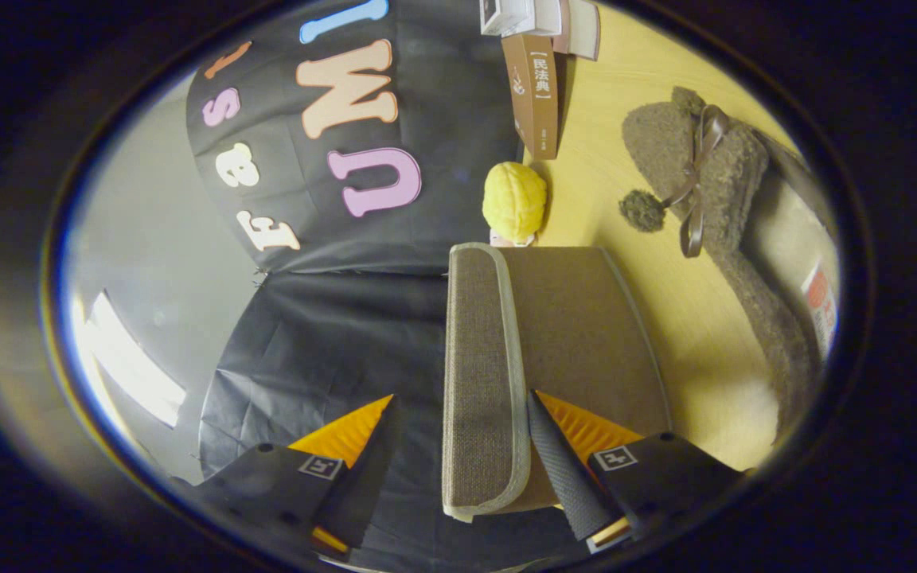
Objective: Open the storage box then place both shoes into the box .Put the left shoe in first, then the right shoe, with the right side of both shoes facing outward in a uniform manner.
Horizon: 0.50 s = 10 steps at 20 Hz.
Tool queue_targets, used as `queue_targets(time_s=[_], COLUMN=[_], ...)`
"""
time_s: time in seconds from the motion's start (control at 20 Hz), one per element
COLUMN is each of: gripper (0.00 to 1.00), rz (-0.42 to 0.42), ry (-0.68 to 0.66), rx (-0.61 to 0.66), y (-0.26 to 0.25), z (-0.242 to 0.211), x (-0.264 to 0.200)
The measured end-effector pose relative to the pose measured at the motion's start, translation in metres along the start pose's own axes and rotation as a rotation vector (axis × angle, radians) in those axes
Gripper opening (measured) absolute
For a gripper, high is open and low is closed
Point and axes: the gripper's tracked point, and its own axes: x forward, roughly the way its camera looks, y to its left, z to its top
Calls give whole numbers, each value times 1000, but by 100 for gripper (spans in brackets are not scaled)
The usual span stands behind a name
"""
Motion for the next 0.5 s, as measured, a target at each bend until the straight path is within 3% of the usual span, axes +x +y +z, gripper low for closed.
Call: queue_targets(time_s=[0.5], gripper=[90], rz=[103], ry=[24], rx=[11], y=[44], z=[-3], x=[-7])
